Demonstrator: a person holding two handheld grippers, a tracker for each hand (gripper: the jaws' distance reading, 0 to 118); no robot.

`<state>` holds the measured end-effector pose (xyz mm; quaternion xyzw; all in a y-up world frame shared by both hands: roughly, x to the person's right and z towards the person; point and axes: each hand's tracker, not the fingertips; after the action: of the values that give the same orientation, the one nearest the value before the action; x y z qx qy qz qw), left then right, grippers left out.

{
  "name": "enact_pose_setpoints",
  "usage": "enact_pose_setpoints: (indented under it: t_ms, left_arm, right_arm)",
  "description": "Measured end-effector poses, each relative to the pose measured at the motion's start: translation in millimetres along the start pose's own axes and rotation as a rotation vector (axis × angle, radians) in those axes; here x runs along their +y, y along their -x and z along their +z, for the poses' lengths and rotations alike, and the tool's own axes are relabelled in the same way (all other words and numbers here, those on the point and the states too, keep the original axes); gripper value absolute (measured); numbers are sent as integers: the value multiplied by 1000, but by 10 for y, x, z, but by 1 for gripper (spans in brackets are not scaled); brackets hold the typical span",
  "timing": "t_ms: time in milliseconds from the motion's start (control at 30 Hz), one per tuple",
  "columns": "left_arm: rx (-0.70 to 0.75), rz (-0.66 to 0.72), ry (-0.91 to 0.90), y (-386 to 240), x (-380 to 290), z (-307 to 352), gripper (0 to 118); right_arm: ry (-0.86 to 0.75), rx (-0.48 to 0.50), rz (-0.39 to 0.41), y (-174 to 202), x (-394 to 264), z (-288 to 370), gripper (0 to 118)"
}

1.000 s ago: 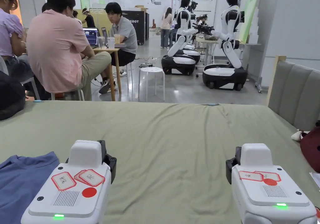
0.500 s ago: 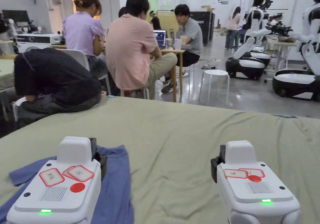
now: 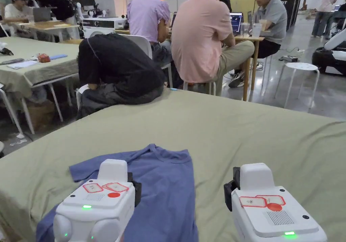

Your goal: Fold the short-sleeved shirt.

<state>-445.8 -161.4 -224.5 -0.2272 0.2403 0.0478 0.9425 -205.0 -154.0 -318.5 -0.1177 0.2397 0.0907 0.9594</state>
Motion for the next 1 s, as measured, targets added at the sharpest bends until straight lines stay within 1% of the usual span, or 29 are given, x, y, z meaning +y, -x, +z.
enact_pose_setpoints:
  t_ms: [67, 100, 133, 167, 200, 233, 267, 333, 400, 467, 500, 533, 567, 600, 633, 700, 767, 833, 933, 1000]
  left_arm:
    - [-38, -42, 115, -104, 59, -500, 0]
    - [-60, -52, 151, -171, 85, -756, 3]
    - [-72, -67, 206, -216, 106, -1047, 26]
    - [-91, -65, 245, -243, 119, -1281, 53]
    - [-105, -57, 291, -266, 128, -1538, 76]
    - [-112, -45, 318, -327, 129, -1672, 95]
    - [-122, -48, 362, -357, 118, -1868, 98]
    - [-75, -82, 382, -419, 56, -2185, 100]
    - [-31, -123, 415, -474, -43, -2350, 95]
    - [-45, -124, 455, -480, -173, -2497, 77]
    - [-85, -107, 484, -462, -233, -2588, 72]
    - [-62, -104, 444, -457, -194, -2532, 69]
    - [-69, -101, 434, -459, -151, -2484, 51]
    - [-78, -109, 408, -482, -96, -2434, 16]
    - [-30, -129, 358, -508, -40, -2271, 0]
    - [-62, -107, 362, -560, 57, -2132, 0]
    - [-79, -105, 290, -657, 207, -2002, 0]
    - [-122, -106, 244, -885, 398, -1793, 0]
    - [-256, -127, 169, -1387, 612, -1466, 0]
    - [-346, -147, 113, -1899, 762, -1170, 0]
  right_arm:
    - [13, 5, 0, 20, -31, -94, 0]
    - [27, 5, -2, 33, -55, -152, 0]
    - [39, 6, 1, 43, -87, -210, 0]
    - [51, 7, 5, 41, -95, -276, 0]
    - [62, 7, 13, 44, -121, -332, 0]
    - [74, 6, 20, 43, -142, -376, 0]
    - [79, 4, 24, 33, -165, -415, 0]
    - [92, -8, 21, -18, -181, -522, 0]
    - [104, -14, 19, -56, -211, -579, 0]
    - [117, -24, 30, -106, -216, -630, 0]
    - [121, -31, 37, -129, -235, -635, 0]
    - [125, -36, 39, -151, -243, -638, 0]
    - [130, -39, 35, -200, -234, -659, 0]
    - [133, -45, 23, -240, -231, -657, 0]
    - [135, -48, 8, -282, -225, -640, 0]
    - [132, -62, 12, -391, -204, -575, 0]
    - [121, -91, 12, -501, -188, -467, 0]
    - [116, -122, -22, -713, -166, -344, 0]
    - [103, -204, -35, -1013, -167, -63, 0]
    - [105, -257, -42, -1318, -181, 125, 0]
